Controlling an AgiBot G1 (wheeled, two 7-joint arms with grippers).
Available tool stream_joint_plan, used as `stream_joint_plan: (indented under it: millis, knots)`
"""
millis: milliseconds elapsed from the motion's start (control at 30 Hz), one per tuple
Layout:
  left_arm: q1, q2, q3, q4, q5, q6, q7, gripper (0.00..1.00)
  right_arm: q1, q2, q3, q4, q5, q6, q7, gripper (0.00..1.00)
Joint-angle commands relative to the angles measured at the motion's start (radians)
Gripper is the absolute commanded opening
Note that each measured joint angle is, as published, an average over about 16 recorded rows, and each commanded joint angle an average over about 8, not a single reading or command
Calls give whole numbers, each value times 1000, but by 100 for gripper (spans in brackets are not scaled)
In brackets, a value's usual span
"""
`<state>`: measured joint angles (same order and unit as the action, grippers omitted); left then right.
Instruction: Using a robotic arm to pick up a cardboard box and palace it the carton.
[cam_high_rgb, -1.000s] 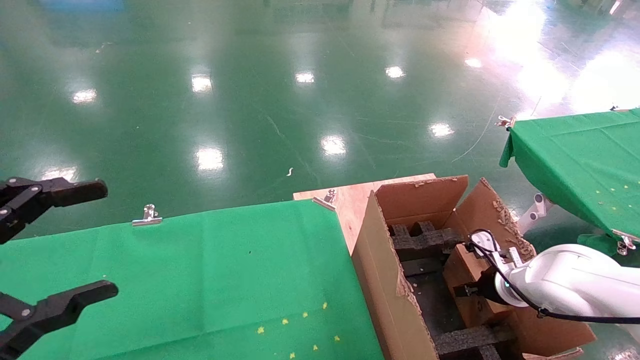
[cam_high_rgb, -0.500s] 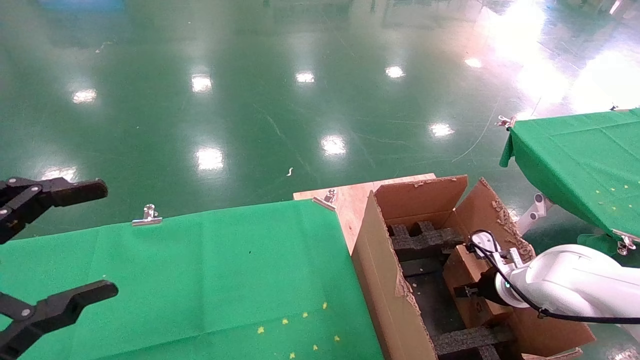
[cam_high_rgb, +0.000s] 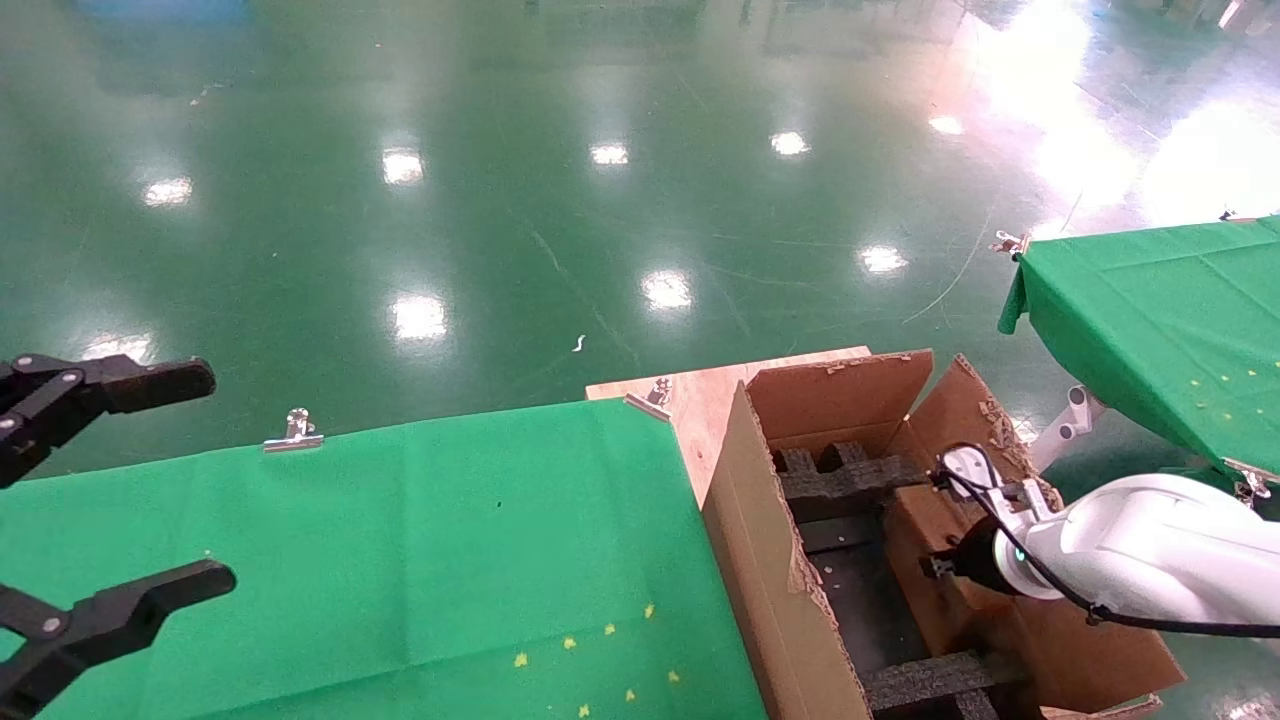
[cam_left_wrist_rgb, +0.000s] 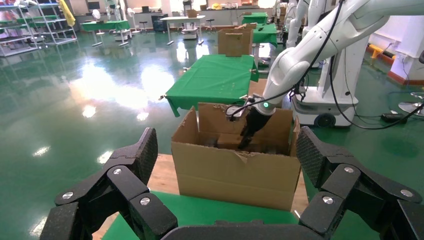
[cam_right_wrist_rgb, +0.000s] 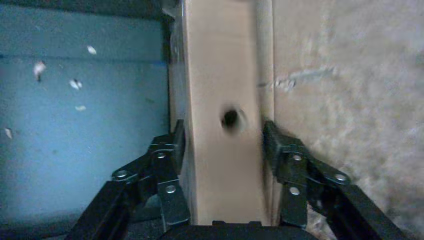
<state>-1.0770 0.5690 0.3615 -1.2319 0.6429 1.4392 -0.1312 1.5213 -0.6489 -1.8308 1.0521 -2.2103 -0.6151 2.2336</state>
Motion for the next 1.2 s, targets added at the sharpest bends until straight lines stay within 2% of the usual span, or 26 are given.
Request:
stream_joint_plan:
  millis: [33, 267, 467, 600, 767, 1033, 1200]
  knots:
    - [0, 0, 0, 0, 0, 0, 0, 100, 7, 6, 1, 13, -6, -4, 2, 100]
    - [0, 0, 0, 0, 0, 0, 0, 100, 74, 53, 27, 101, -53, -13, 16, 100]
    - [0, 0, 0, 0, 0, 0, 0, 100, 169, 114, 70, 236, -89, -21, 23, 100]
    - [0, 0, 0, 0, 0, 0, 0, 100, 238, 139, 100, 297, -75, -12, -4, 100]
    - [0, 0, 0, 0, 0, 0, 0, 100, 320, 145, 124, 314, 21, 19, -97, 100]
    - [0, 0, 0, 0, 0, 0, 0, 100, 453, 160, 155, 323, 278, 15, -310, 100]
    - [0, 0, 0, 0, 0, 0, 0, 100, 494, 171, 170, 328, 371, -2, -365, 100]
